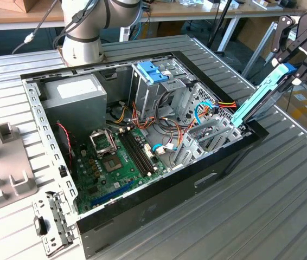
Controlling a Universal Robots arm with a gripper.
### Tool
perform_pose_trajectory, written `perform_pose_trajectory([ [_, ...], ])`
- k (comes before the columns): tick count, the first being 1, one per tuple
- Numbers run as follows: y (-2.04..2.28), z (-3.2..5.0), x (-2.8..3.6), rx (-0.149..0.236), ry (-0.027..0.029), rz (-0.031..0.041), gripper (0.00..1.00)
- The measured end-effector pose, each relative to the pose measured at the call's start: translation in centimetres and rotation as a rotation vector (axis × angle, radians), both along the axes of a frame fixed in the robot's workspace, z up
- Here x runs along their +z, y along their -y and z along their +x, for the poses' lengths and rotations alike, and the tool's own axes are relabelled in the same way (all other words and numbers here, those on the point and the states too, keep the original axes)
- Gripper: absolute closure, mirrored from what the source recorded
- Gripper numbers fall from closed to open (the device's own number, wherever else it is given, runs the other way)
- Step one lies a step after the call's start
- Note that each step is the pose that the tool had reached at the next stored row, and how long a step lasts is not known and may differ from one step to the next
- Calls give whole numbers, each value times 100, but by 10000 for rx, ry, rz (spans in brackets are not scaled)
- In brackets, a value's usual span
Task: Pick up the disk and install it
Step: 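Pick up the disk, then insert the disk into the insertion slot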
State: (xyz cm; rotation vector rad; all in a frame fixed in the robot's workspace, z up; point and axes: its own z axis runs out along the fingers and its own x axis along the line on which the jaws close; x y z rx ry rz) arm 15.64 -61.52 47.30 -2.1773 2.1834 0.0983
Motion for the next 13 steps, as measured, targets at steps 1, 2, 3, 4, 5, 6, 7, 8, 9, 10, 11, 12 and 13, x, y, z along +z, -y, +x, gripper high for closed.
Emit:
perform_pose_trajectory([
  [1,0,0,0,0,0,0,63],
  [2,0,0,0,0,0,0,63],
  [3,0,1,0,0,0,0,63],
  [4,0,1,0,1,0,0,63],
  [5,0,2,0,0,0,0,63],
  [6,0,2,0,0,0,0,63],
  [7,0,2,0,0,0,0,63],
  [8,0,2,0,0,0,-1,63],
  [9,0,2,0,1,0,0,63],
  [10,0,2,0,0,0,0,63],
  [11,0,2,0,1,0,0,63],
  [12,1,-2,-1,2,1,1,63],
  [13,0,-7,0,1,0,0,63],
])
